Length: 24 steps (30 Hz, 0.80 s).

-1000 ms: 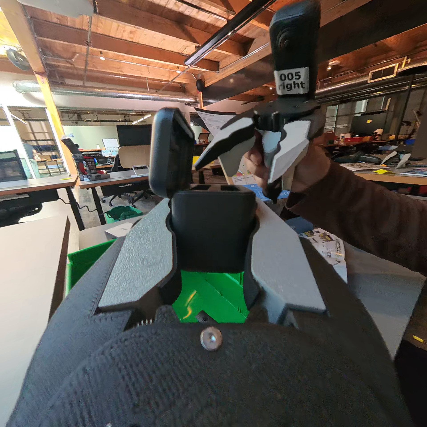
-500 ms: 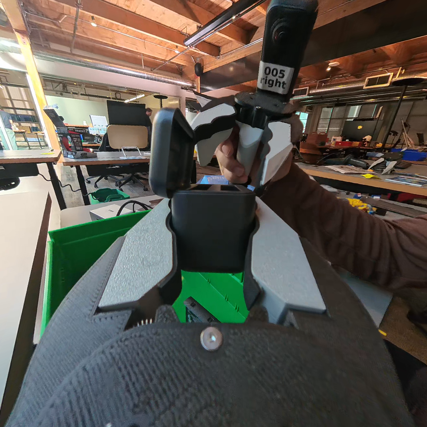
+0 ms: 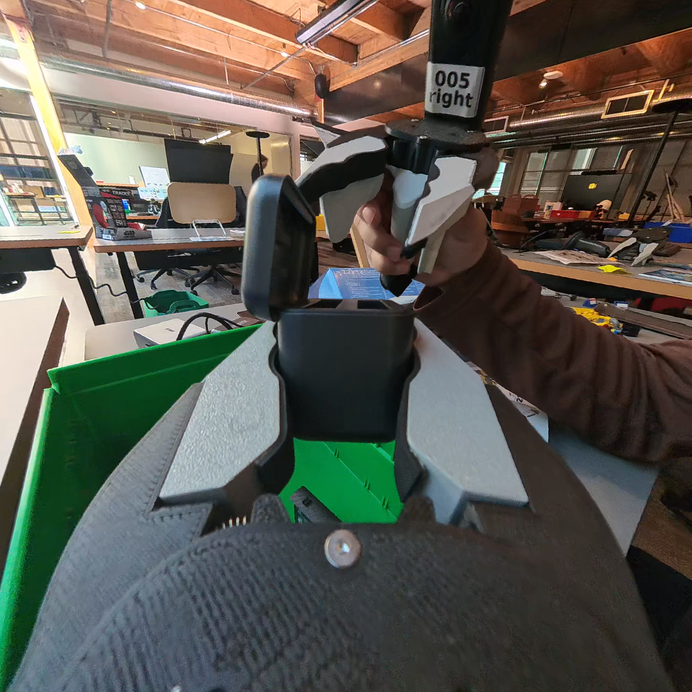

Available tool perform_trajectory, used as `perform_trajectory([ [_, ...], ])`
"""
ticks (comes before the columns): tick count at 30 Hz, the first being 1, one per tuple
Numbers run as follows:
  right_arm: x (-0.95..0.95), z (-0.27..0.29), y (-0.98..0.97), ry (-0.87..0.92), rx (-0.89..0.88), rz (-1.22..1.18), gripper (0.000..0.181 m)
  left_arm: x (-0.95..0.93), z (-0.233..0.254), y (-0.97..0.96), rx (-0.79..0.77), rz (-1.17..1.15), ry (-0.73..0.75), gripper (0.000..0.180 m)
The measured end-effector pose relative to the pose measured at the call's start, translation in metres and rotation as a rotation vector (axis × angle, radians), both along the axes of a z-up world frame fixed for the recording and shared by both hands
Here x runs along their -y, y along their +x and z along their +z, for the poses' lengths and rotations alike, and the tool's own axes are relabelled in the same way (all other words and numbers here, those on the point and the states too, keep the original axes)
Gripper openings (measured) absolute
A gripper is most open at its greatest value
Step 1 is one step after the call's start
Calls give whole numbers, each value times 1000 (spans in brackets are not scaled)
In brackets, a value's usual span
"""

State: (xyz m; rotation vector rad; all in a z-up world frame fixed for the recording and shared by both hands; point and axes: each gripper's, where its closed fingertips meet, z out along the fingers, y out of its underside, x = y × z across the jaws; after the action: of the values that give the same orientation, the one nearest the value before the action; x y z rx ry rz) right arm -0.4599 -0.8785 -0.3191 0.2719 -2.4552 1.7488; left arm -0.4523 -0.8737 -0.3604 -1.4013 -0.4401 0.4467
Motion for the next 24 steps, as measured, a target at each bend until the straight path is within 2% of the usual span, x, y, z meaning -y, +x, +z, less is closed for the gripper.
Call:
perform_trajectory([
  [4,1,1,1,-1,2,2,62,-1,-2,0,9,-5,-11,63],
  [8,3,-7,-9,36,-5,-47,49,-1,-7,1,30,-20,-20,63],
  [10,4,-12,-15,60,-11,-73,40,-3,-7,1,37,-30,-15,63],
  [12,4,-20,-18,94,-3,-83,20,-6,-6,2,39,-50,-16,63],
  [14,3,-24,-22,113,6,-104,11,-10,-8,2,33,-60,-41,63],
  [19,-1,-26,-35,153,18,-176,10,-18,-20,-6,103,-68,-93,63],
  [20,-3,-26,-40,160,6,-211,10,-16,-24,-14,128,-22,-113,66],
  [24,-13,-23,-70,181,-59,-413,8,10,-39,-44,246,223,-203,96],
])
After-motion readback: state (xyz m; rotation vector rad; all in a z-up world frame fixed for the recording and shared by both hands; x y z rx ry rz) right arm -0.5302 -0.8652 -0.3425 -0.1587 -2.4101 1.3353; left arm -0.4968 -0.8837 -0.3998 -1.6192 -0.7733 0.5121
